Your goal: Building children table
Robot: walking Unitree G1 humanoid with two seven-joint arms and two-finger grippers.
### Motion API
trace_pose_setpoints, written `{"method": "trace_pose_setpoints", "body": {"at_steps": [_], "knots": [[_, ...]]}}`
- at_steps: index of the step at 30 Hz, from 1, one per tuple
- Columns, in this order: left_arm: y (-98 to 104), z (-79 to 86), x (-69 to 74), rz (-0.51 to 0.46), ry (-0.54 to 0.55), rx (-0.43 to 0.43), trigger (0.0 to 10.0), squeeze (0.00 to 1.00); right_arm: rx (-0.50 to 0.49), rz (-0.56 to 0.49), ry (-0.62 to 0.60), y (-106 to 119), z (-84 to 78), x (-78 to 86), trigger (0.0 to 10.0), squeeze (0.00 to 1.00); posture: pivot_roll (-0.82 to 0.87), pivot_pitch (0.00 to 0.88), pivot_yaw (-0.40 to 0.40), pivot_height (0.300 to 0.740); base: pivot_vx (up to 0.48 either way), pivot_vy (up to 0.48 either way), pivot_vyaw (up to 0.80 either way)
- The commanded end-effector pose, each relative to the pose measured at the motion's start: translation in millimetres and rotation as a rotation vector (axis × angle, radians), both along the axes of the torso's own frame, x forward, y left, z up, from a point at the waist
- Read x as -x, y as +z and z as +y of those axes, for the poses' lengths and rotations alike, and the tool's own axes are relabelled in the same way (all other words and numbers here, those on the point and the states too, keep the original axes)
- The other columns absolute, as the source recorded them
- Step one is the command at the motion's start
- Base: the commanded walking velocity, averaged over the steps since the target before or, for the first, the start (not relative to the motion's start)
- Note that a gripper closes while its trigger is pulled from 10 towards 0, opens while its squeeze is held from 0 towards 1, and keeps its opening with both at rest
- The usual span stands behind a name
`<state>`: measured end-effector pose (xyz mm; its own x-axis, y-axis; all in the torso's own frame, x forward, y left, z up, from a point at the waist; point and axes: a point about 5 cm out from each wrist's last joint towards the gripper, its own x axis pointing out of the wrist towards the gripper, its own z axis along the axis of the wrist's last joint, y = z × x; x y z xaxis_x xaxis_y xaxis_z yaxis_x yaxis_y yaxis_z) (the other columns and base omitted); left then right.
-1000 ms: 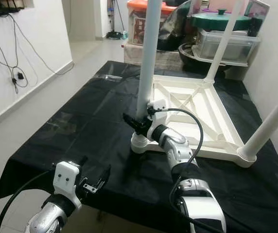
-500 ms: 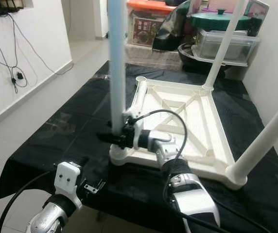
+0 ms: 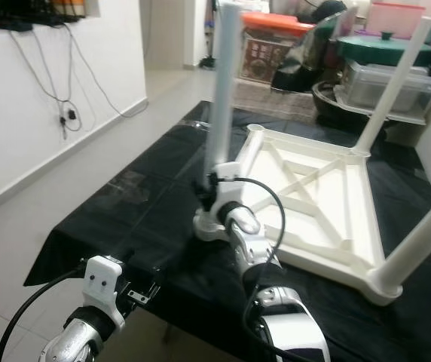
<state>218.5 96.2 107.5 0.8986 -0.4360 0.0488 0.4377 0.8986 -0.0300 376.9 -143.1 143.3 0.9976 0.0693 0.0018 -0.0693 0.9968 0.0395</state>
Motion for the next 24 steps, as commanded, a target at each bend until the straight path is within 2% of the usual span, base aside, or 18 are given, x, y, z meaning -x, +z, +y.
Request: {"method": "trace_pose_setpoints", "body": {"at_steps": [1,2,3,4,5,6,8,9,10,11,12,13,14,15,17,18,19,24], "knots": [[-4,-0.9,0.0,0.008,-0.004,-0.008,10.0,0.00,0.000,0.007,-0.253,-2,-30.8,6.6,0.0,0.00,0.18,0.000,-0.102,0.740,0.000,0.000,0.00],[-4,-0.9,0.0,0.008,-0.004,-0.008,10.0,0.00,0.000,0.007,-0.253,-2,-30.8,6.6,0.0,0.00,0.18,0.000,-0.102,0.740,0.000,0.000,0.00],[-5,-0.9,0.0,0.008,-0.003,-0.008,10.0,0.00,-0.014,0.028,-0.371,-7,-36.9,14.2,0.0,0.00,0.18,0.000,-0.102,0.740,0.000,0.000,0.00],[-5,-0.9,0.0,0.008,-0.003,-0.008,10.0,0.00,-0.014,0.028,-0.371,-7,-36.9,14.2,0.0,0.00,0.18,0.000,-0.102,0.740,0.000,0.000,0.00],[-5,-0.5,0.2,0.009,0.000,-0.006,10.0,0.00,-0.030,0.044,-0.436,-11,-35.0,20.7,0.0,0.00,0.18,0.000,-0.098,0.740,0.000,0.000,0.00],[-5,-0.5,0.2,0.009,0.000,-0.006,10.0,0.00,-0.030,0.044,-0.436,-11,-35.0,20.7,0.0,0.00,0.18,0.000,-0.098,0.740,0.000,0.000,0.00],[-7,-0.7,0.6,0.010,-0.002,-0.006,10.0,0.00,-0.052,0.046,-0.413,-15,-22.6,22.1,0.0,0.00,0.18,0.000,-0.099,0.740,0.000,0.000,0.00],[-7,-1.3,0.9,0.005,-0.005,-0.006,10.0,0.00,-0.063,0.028,-0.335,-16,-6.9,20.9,10.0,0.00,0.18,0.000,-0.099,0.740,0.000,0.000,0.00],[-7,-1.3,0.9,0.005,-0.005,-0.006,10.0,0.00,-0.063,0.028,-0.335,-16,-6.9,20.9,10.0,0.00,0.18,0.000,-0.099,0.740,0.000,0.000,0.00],[-7,-2.5,1.6,-0.007,-0.011,-0.007,10.0,0.00,-0.072,-0.001,-0.234,-16,7.9,19.4,10.0,0.00,0.18,0.000,-0.103,0.740,0.000,0.000,0.00],[-7,-2.5,1.6,-0.007,-0.011,-0.007,10.0,0.00,-0.072,-0.001,-0.234,-16,7.9,19.4,10.0,0.00,0.18,0.000,-0.103,0.740,0.000,0.000,0.00],[-7,-3.5,2.1,-0.015,-0.015,-0.008,10.0,0.00,-0.074,-0.020,-0.169,-16,16.2,18.9,10.0,0.00,0.18,0.000,-0.105,0.740,0.000,0.000,0.00],[-5,-5.1,3.4,-0.034,-0.027,-0.001,10.0,0.00,-0.086,-0.041,-0.030,-17,27.4,18.5,10.0,1.00,0.18,0.000,-0.106,0.740,0.000,0.000,0.00],[-5,-5.1,3.4,-0.034,-0.027,-0.001,10.0,0.00,-0.086,-0.041,-0.030,-17,27.4,18.5,10.0,1.00,0.18,0.000,-0.106,0.740,0.000,0.000,0.00],[-3,-8.3,5.3,-0.062,-0.050,-0.003,10.0,0.00,-0.095,-0.020,0.155,-23,31.7,16.4,10.0,0.98,0.18,0.000,-0.111,0.740,0.000,0.000,0.00],[-3,-8.3,5.3,-0.062,-0.050,-0.003,10.0,0.00,-0.095,-0.020,0.155,-23,31.7,16.4,10.0,0.98,0.18,0.000,-0.111,0.740,0.000,0.000,0.00],[-3,-9.8,6.1,-0.071,-0.060,-0.005,10.0,0.00,-0.109,0.001,0.237,-24,30.2,15.1,10.0,0.00,0.18,0.000,-0.109,0.740,0.000,0.000,0.00],[-3,-10.6,6.4,-0.074,-0.065,-0.007,10.0,0.00,-0.120,0.016,0.275,-23,28.3,14.2,10.0,0.00,0.18,0.000,-0.110,0.740,0.000,0.000,0.00]]}}
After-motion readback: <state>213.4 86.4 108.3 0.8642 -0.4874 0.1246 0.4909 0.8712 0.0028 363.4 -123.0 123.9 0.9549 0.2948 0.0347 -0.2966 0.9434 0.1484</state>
